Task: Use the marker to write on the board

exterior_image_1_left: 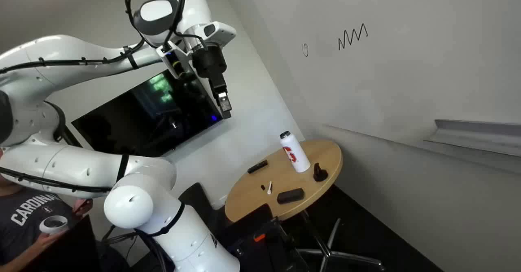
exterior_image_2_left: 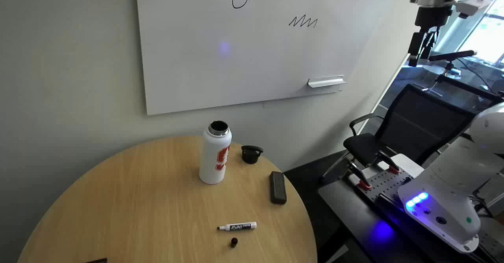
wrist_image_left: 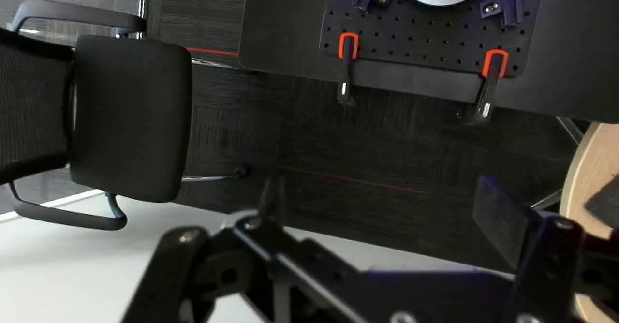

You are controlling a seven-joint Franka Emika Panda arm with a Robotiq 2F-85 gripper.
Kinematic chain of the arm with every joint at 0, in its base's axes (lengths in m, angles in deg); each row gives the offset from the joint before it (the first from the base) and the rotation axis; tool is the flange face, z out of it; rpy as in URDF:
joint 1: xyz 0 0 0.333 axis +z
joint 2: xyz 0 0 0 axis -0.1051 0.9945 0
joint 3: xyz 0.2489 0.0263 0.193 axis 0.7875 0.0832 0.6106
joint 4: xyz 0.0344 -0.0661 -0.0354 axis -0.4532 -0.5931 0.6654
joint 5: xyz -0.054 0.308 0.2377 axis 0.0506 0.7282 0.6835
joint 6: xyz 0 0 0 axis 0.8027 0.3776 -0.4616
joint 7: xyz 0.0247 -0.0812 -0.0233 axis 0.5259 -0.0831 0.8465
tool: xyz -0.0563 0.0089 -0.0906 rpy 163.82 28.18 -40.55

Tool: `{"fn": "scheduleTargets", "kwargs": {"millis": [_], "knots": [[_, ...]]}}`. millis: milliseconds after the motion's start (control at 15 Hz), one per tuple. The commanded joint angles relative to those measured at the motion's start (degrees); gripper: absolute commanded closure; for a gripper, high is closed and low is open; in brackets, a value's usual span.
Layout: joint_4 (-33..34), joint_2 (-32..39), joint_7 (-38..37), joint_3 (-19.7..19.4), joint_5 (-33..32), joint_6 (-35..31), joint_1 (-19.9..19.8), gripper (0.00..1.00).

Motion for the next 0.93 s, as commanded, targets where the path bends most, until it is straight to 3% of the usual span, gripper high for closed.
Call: {"fn": "scheduleTargets", "kwargs": {"millis": [0, 333, 600, 867], "knots": [[0.14, 0.12, -0.67, -0.91, -0.47, 0.25, 1.29, 0.0], [-0.51, -0.21, 0.01, 0.69, -0.53, -1.35, 3.24, 0.0], [-2.93, 0.62, -0.12, 6.46, 4.52, -7.09, 11.81, 0.0], [-4.51, 6.28, -0.7, 14.54, 13.3, -18.2, 20.99, 0.0]]}}
